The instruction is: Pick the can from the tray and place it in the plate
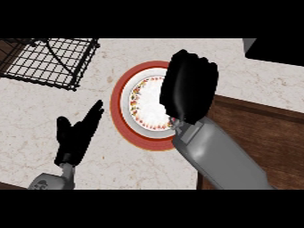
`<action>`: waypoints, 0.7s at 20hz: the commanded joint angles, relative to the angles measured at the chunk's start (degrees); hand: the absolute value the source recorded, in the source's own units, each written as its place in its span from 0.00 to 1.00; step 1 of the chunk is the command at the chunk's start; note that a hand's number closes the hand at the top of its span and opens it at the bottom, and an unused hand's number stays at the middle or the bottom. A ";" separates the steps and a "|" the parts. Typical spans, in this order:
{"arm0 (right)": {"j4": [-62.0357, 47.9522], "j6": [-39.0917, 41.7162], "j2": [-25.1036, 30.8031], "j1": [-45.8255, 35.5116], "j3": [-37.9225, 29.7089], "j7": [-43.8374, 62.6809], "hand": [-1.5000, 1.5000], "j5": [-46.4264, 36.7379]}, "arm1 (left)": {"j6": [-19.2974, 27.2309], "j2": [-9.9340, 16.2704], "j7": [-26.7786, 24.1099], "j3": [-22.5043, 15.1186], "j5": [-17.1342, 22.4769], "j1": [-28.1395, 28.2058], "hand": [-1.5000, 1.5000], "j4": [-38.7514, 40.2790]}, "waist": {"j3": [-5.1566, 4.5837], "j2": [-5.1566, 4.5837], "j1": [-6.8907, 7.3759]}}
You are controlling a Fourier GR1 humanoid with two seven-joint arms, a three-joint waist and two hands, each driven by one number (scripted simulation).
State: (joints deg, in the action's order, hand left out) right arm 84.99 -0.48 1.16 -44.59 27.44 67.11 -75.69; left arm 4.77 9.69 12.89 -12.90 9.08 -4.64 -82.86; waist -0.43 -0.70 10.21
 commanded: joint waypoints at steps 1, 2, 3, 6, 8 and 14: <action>-1.50 -7.26 -1.11 -3.79 -1.30 13.36 1.00 -6.32 | -0.46 -0.64 0.11 -0.57 0.34 0.85 0.50 1.46 | -0.03 -0.21 0.02; -1.79 -7.85 -1.11 -4.20 -1.54 13.97 1.00 -6.98 | -0.59 -0.33 0.65 -0.14 0.48 -0.14 0.50 1.68 | 0.05 -0.50 -0.09; -1.96 -8.73 -1.12 -4.46 -1.97 14.72 1.00 -8.37 | -0.38 -0.25 0.63 -0.22 0.18 -0.52 0.50 0.89 | 0.17 -0.22 -0.03; -1.39 -12.03 -1.12 -5.59 -3.02 15.98 1.00 -11.86 | -0.28 -1.02 0.96 -0.69 0.34 0.17 0.50 1.74 | 0.26 -0.53 -0.19; -1.55 -12.93 -1.13 -6.05 -3.44 16.94 1.00 -14.59 | -0.89 -1.08 1.00 -1.34 0.39 0.37 0.50 1.13 | 0.27 -0.32 -0.14; -3.91 -14.90 -1.13 -2.35 -5.44 18.06 1.00 -22.86 | 0.60 -1.00 0.61 -0.18 -0.04 0.65 0.50 0.89 | 0.41 -0.46 -2.13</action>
State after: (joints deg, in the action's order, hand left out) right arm 82.56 -9.60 0.72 -47.77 22.51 70.47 -93.71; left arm 4.69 9.22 13.14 -13.02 9.20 -4.43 -82.92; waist 0.09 -1.02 9.02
